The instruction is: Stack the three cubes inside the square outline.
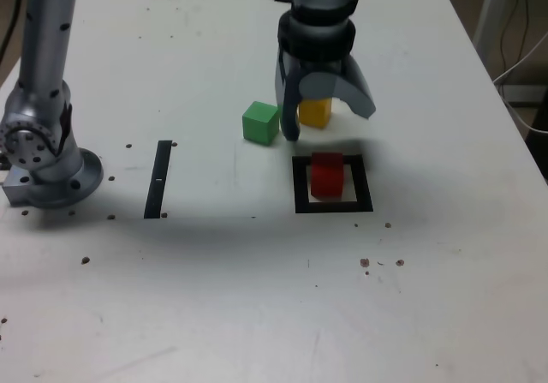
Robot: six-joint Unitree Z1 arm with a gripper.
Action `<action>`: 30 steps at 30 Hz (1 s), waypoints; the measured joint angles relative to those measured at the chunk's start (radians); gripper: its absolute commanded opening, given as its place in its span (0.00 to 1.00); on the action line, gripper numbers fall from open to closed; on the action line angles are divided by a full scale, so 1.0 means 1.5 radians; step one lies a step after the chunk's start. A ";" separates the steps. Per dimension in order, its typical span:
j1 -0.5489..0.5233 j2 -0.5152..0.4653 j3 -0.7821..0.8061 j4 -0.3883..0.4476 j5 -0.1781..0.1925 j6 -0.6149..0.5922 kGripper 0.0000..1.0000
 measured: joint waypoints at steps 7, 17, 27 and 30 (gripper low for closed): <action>0.066 -0.001 -0.029 0.013 0.024 0.051 1.00; 0.110 0.014 -0.072 0.039 0.054 0.169 0.99; 0.116 0.043 -0.074 0.037 0.062 0.268 0.97; 0.116 0.055 -0.077 0.030 0.062 0.277 0.96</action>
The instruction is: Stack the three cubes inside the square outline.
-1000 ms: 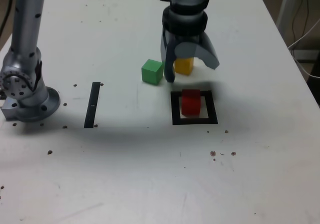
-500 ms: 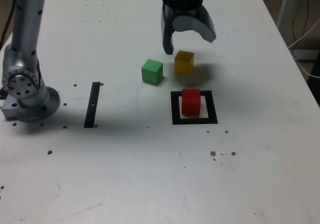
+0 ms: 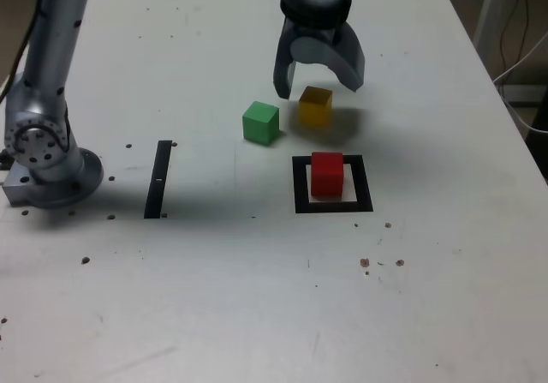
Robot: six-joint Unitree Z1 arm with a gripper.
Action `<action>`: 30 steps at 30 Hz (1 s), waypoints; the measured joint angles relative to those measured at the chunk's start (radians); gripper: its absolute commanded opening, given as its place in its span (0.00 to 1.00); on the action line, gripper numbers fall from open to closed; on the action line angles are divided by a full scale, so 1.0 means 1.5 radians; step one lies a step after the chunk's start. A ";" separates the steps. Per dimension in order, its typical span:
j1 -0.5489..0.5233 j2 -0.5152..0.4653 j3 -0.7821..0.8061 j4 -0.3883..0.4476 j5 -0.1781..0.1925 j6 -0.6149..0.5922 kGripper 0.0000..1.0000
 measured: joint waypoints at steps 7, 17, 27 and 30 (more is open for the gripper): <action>-0.010 0.027 -0.019 0.001 -0.002 0.003 0.90; -0.023 0.038 -0.023 0.009 -0.010 -0.008 0.49; -0.028 0.038 -0.027 0.013 -0.008 -0.015 0.29; -0.028 0.038 -0.028 0.015 -0.008 -0.015 0.29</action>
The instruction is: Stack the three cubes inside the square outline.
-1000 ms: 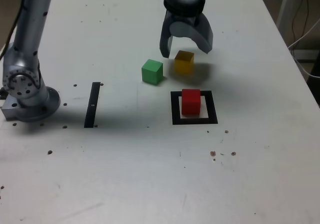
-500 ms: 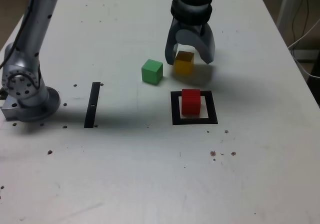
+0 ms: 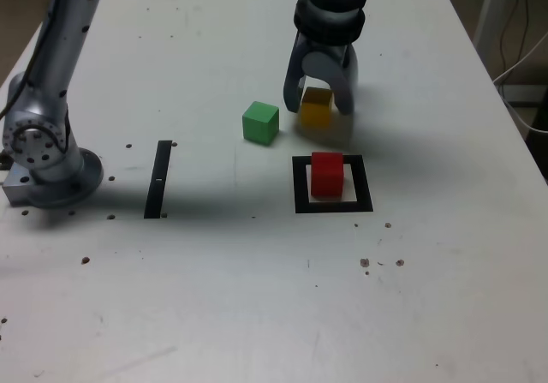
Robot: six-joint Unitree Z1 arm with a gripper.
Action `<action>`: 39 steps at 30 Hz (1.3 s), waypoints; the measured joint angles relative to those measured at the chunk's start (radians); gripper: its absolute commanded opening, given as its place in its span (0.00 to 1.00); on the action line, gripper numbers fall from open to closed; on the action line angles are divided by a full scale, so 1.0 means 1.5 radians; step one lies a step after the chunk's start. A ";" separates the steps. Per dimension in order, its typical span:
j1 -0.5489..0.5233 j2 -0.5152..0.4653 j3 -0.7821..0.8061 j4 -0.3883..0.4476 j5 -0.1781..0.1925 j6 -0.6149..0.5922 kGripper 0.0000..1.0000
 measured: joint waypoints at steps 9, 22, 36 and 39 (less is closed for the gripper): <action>-0.001 0.000 -0.003 0.002 0.000 -0.001 0.29; -0.007 -0.002 -0.014 0.017 0.000 -0.004 0.29; -0.096 -0.094 -0.090 0.136 -0.052 -0.146 0.29; -0.122 -0.098 -0.092 0.148 -0.070 -0.201 0.29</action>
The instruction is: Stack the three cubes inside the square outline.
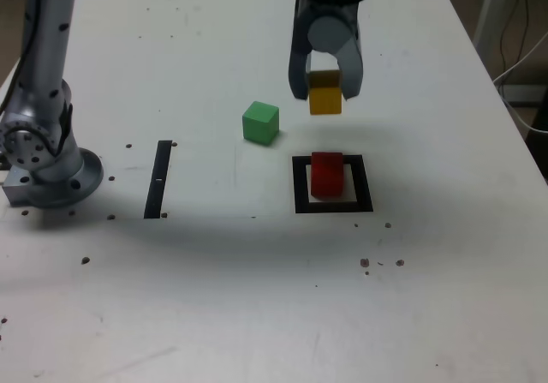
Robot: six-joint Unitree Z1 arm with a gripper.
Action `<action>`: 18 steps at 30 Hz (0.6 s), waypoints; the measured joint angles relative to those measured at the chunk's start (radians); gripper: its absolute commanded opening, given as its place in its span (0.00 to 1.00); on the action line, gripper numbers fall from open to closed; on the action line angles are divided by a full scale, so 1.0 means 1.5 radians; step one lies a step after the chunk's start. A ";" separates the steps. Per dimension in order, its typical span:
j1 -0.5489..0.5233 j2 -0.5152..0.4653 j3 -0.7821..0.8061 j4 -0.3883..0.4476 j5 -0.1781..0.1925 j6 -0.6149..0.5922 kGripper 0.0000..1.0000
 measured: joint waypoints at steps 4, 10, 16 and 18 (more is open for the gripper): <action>-0.032 -0.010 0.001 0.007 -0.005 -0.066 0.29; -0.068 -0.017 0.013 0.008 -0.006 -0.116 0.29; -0.086 -0.014 0.021 0.007 -0.019 -0.129 0.29; -0.089 -0.006 0.030 0.006 -0.025 -0.129 0.29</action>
